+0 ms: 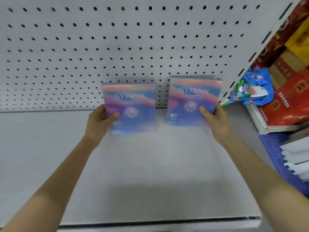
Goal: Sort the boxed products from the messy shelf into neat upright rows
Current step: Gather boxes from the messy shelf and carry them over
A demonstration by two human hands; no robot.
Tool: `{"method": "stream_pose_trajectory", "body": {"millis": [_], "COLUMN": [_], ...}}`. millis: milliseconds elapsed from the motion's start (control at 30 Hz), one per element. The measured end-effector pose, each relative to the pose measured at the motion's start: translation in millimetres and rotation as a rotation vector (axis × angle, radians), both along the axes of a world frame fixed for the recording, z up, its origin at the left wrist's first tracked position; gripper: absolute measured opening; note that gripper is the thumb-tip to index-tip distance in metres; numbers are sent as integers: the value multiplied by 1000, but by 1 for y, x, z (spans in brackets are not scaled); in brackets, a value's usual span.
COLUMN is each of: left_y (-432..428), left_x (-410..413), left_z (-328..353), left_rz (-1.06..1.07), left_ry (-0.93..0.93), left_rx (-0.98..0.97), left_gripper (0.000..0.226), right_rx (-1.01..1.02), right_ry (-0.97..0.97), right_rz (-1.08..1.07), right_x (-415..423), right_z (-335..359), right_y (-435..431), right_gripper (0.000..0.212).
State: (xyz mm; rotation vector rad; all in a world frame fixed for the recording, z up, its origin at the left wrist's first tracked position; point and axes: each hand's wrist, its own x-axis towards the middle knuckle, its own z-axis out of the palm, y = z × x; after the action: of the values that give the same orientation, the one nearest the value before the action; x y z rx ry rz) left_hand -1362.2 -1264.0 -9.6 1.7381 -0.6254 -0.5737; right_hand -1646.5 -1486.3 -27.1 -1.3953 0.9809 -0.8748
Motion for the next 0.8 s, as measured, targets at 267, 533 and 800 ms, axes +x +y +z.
{"method": "stream_pose_trajectory", "body": {"millis": [267, 533, 800], "left_y": [-44, -53, -52], "left_x": [12, 27, 23], "left_z": [4, -1, -8], "left_rz": [37, 14, 62], "left_ry": [-313, -244, -189], "left_rx": [128, 191, 261], "left_gripper": [21, 24, 58], "right_rx": [-129, -242, -241], "right_ry": [140, 266, 411], "right_rz": [-17, -82, -47], "right_x": [11, 7, 7], "right_z": [-4, -5, -3], "right_y": [-32, -49, -60], "right_gripper": [25, 36, 42]}}
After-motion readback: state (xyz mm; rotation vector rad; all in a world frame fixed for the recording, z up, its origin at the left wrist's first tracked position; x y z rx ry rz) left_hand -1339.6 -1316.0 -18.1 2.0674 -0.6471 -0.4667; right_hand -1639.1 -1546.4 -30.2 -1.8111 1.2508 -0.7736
